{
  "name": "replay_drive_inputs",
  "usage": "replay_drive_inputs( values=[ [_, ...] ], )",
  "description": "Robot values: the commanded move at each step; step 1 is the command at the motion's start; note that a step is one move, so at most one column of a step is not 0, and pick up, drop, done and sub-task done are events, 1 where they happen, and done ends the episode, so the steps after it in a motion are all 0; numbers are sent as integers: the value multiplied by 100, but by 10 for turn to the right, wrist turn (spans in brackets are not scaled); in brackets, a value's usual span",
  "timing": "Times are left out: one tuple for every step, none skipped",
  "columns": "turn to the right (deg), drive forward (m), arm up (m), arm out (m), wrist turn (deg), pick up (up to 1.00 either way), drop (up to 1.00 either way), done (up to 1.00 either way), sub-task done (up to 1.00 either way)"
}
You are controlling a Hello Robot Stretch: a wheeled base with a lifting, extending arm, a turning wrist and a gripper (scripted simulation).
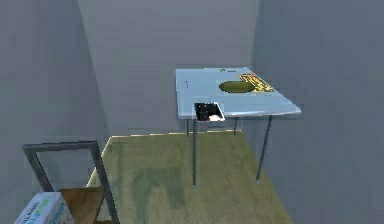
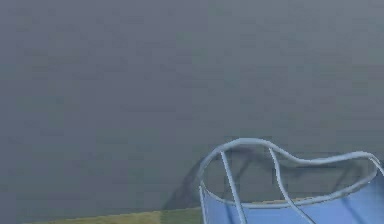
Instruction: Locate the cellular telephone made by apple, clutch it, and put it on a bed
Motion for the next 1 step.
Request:
replay_drive_inputs(
  values=[
    [90,0,0,0,0,0,0,0,0]
  ],
)
